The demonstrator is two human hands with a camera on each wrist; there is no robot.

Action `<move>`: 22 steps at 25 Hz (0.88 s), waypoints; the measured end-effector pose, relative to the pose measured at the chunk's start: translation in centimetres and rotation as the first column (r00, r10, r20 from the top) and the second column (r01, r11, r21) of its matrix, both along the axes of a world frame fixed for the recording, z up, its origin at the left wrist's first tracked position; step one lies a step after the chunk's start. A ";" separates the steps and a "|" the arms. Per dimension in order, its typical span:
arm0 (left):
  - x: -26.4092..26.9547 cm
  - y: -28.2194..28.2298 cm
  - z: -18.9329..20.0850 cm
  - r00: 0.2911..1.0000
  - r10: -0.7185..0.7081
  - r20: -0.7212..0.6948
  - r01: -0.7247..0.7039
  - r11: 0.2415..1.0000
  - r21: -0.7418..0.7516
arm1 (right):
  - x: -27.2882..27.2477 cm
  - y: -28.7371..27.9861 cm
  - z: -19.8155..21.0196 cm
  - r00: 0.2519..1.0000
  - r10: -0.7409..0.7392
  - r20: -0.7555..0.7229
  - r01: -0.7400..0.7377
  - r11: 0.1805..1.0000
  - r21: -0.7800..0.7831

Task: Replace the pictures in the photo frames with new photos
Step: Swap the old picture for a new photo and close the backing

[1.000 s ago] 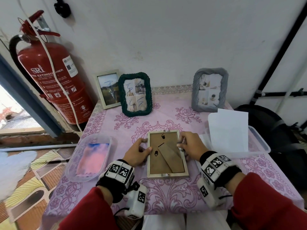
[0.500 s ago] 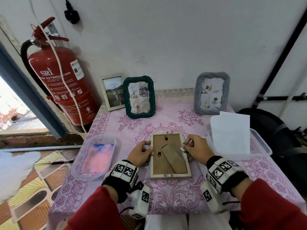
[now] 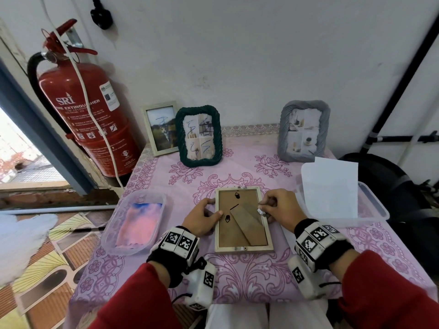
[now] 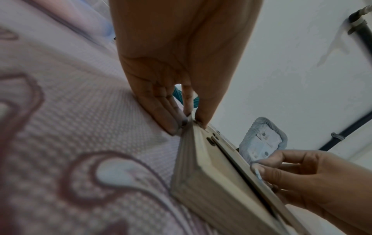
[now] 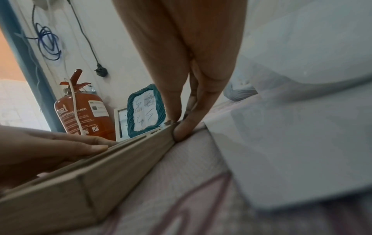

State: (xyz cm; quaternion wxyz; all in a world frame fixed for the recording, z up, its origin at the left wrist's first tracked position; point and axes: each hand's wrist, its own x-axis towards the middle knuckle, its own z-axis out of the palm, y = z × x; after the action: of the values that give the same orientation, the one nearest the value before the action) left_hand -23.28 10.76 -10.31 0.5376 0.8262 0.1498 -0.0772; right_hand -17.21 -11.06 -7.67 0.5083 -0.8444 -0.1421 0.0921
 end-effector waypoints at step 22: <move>-2.2 0.4 0.4 0.983 -0.108 0.150 0.120 0.990 -0.071 | -1.2 0.0 0.4 0.977 0.175 0.122 -0.130 0.941 -0.313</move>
State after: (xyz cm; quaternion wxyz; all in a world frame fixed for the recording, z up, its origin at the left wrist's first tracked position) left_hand -25.52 11.17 -9.91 0.5743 0.8148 0.0593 -0.0533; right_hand -18.40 -11.03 -7.28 0.3522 -0.9032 -0.2284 0.0892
